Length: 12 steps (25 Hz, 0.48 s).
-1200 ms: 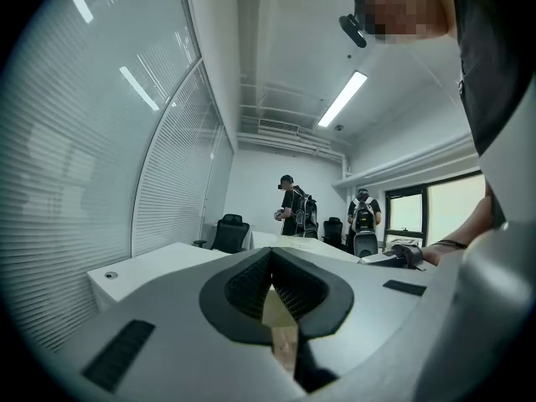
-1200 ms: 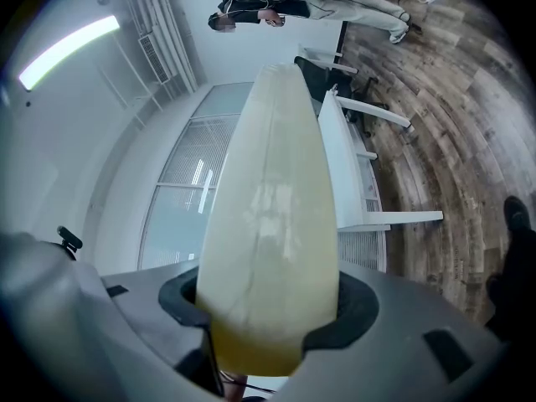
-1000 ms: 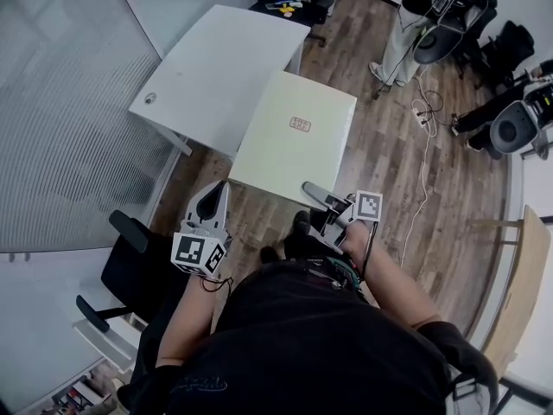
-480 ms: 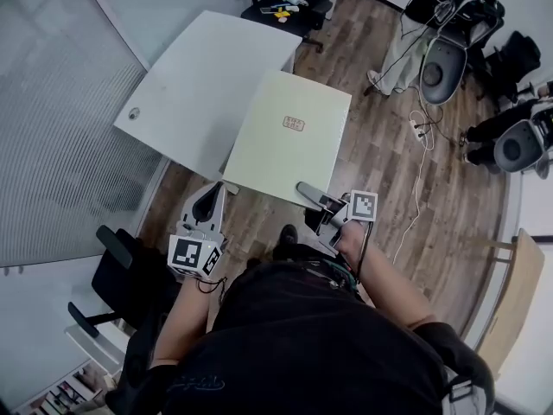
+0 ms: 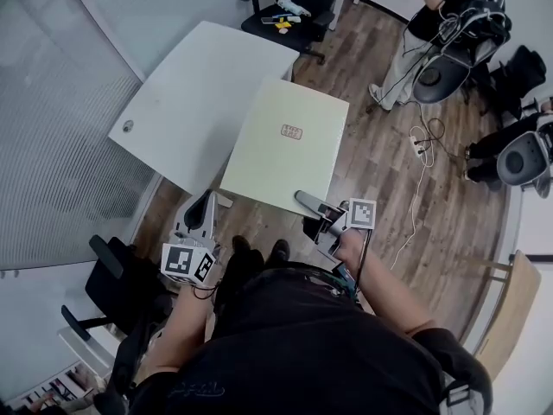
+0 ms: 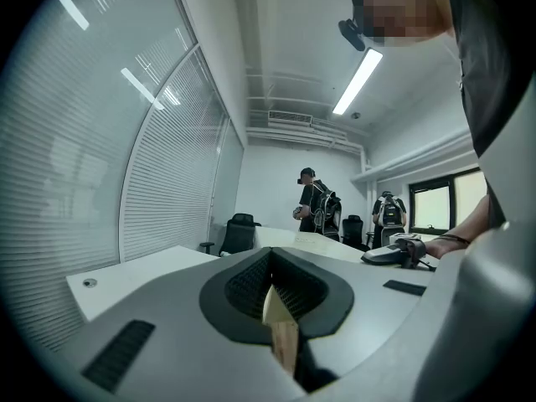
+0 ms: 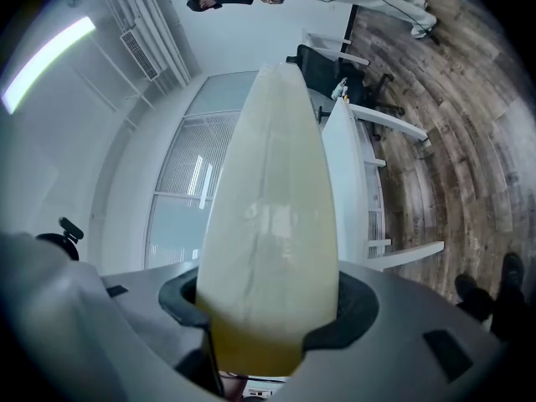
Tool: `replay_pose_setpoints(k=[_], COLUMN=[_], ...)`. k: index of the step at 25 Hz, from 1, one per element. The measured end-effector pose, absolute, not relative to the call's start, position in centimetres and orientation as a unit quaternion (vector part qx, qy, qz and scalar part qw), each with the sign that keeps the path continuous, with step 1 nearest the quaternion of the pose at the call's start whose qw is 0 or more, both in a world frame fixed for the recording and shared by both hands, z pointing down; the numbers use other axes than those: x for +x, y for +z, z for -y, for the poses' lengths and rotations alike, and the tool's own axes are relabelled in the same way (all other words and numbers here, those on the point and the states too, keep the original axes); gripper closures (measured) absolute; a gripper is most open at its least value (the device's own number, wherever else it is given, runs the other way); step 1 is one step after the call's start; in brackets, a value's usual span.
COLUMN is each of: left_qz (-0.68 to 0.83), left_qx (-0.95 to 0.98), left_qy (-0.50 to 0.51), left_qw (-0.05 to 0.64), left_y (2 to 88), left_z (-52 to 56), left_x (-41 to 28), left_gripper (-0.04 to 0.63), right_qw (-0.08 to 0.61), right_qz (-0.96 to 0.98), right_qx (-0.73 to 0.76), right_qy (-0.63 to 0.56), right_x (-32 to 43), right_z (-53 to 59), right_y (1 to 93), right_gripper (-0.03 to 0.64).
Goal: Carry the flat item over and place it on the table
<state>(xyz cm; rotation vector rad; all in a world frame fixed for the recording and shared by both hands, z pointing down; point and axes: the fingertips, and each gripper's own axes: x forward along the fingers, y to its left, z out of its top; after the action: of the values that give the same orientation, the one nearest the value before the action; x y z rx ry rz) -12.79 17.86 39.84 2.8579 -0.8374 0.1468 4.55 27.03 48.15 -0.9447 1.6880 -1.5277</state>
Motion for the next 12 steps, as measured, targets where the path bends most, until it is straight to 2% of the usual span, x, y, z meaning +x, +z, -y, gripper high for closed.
replay_pose_setpoints(k=[12], left_qz=[0.29], left_qx=[0.953], left_qy=[0.031], left_qw=[0.08], left_y=[40.1], left_z=[-16.4], left_x=[-12.5], left_gripper=[0.583], right_qw=[0.318], right_qz=[-0.652], right_qx=[-0.367], right_qy=[-0.582], right_x=[5.4], right_z=[-26.1], right_y=[49.3], right_gripper=[0.334])
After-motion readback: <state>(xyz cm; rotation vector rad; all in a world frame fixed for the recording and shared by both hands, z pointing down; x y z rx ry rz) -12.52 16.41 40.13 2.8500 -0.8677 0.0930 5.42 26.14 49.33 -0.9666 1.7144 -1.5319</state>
